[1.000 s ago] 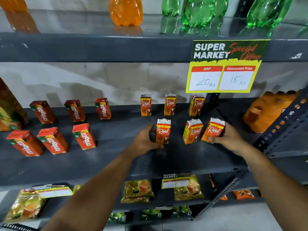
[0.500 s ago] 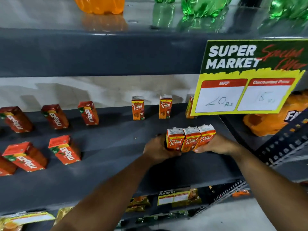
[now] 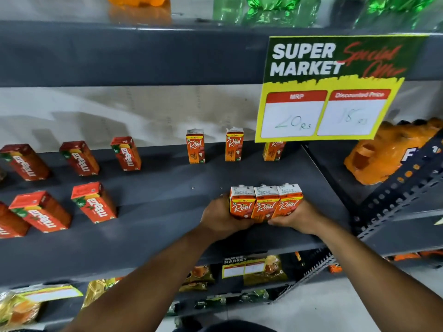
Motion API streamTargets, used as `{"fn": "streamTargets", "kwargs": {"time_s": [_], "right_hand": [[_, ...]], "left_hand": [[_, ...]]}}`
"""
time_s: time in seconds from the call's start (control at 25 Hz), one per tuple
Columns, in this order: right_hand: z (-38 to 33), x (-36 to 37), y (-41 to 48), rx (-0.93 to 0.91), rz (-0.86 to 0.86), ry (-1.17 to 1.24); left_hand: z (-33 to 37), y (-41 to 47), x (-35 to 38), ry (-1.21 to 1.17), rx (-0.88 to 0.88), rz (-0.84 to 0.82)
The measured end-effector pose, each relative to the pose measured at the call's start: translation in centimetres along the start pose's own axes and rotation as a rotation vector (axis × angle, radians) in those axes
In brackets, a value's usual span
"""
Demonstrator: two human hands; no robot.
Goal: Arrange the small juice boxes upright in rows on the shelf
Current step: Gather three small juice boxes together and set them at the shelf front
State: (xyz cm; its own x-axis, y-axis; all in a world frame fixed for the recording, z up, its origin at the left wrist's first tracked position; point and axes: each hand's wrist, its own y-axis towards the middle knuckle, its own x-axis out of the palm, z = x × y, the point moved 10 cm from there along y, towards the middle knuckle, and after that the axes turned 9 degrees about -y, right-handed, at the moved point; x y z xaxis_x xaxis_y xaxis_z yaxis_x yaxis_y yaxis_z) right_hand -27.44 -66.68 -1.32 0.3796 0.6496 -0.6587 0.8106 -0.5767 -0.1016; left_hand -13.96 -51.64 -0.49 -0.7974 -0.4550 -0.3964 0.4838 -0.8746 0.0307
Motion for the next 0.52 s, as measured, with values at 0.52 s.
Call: {"fn": "streamTargets", "kwargs": {"time_s": [0.52], "right_hand": [[0.3,1.3,-4.4,0.003,-0.039,-0.126]], "left_hand": [[0.4,-4.7,1.4,0.119,-0.125,0.043]]}}
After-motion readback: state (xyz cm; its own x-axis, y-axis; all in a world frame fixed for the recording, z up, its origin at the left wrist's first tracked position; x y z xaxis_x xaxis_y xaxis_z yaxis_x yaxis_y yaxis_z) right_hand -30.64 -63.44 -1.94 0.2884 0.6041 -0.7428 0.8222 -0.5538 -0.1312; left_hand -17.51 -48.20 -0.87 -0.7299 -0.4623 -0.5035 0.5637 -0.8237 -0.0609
